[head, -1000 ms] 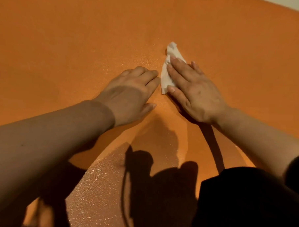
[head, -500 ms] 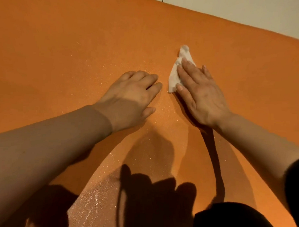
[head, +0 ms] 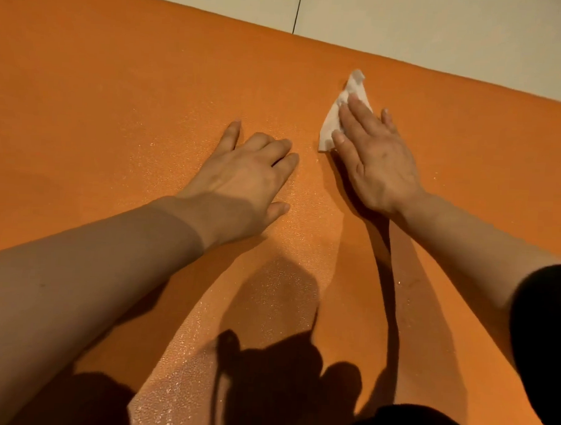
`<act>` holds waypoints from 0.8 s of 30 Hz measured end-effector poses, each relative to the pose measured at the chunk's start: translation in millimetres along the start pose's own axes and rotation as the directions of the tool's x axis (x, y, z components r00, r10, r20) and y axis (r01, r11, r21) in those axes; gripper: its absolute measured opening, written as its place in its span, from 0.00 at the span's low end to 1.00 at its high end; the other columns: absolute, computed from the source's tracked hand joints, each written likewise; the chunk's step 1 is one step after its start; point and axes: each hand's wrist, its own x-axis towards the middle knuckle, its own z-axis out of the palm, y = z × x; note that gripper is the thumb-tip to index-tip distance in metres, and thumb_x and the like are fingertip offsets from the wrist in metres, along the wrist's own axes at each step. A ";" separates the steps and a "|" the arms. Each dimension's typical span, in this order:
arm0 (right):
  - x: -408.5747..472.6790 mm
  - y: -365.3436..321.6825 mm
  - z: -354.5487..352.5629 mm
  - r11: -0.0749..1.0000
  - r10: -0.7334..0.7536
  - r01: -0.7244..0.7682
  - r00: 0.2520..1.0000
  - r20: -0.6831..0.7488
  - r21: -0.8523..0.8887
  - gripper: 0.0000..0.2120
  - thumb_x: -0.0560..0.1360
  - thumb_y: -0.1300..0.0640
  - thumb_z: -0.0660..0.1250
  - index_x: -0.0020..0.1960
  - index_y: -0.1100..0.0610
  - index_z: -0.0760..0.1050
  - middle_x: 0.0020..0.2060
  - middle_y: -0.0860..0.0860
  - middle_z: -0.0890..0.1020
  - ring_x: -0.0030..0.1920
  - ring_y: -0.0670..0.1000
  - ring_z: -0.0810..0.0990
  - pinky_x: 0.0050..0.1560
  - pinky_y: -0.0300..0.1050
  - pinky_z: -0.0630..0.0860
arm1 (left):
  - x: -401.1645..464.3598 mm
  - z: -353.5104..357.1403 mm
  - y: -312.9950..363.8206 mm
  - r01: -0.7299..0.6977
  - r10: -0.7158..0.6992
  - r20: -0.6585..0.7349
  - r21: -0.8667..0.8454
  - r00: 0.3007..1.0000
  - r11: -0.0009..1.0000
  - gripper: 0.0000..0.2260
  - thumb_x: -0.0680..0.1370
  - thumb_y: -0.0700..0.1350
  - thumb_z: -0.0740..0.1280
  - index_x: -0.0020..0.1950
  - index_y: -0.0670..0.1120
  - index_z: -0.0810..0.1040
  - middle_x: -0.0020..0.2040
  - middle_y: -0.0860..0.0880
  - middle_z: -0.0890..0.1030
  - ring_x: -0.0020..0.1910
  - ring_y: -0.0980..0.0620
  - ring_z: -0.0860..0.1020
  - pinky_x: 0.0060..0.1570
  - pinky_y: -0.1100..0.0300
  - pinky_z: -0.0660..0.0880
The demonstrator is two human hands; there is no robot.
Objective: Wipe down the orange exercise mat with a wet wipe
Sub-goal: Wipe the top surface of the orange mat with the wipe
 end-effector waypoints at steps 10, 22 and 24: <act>24.5 -7.1 2.0 0.995 -0.093 0.092 0.996 0.009 0.028 0.36 0.79 0.40 0.39 0.78 0.61 0.56 0.78 0.55 0.57 0.78 0.51 0.53 0.75 0.42 0.38 | 12.8 -7.2 -2.9 0.001 -0.002 -0.026 -0.028 1.000 1.000 0.32 0.79 0.61 0.59 0.78 0.50 0.53 0.77 0.51 0.56 0.74 0.49 0.56 0.74 0.41 0.45; 49.9 -4.8 0.6 0.994 -0.086 0.088 0.996 -0.030 0.064 0.37 0.78 0.40 0.38 0.77 0.62 0.57 0.77 0.56 0.57 0.78 0.50 0.53 0.76 0.45 0.40 | 24.1 -7.2 6.5 0.059 -0.059 0.009 -0.050 0.998 0.997 0.32 0.79 0.60 0.57 0.79 0.50 0.51 0.78 0.52 0.52 0.74 0.48 0.53 0.74 0.41 0.45; 54.6 11.4 -3.0 0.997 -0.070 0.071 0.997 -0.029 0.023 0.35 0.79 0.40 0.38 0.78 0.60 0.56 0.78 0.54 0.56 0.78 0.49 0.52 0.76 0.44 0.39 | 26.4 -7.6 8.3 0.065 -0.065 0.006 -0.049 0.998 0.997 0.32 0.79 0.60 0.57 0.79 0.51 0.51 0.78 0.52 0.53 0.74 0.48 0.53 0.74 0.40 0.45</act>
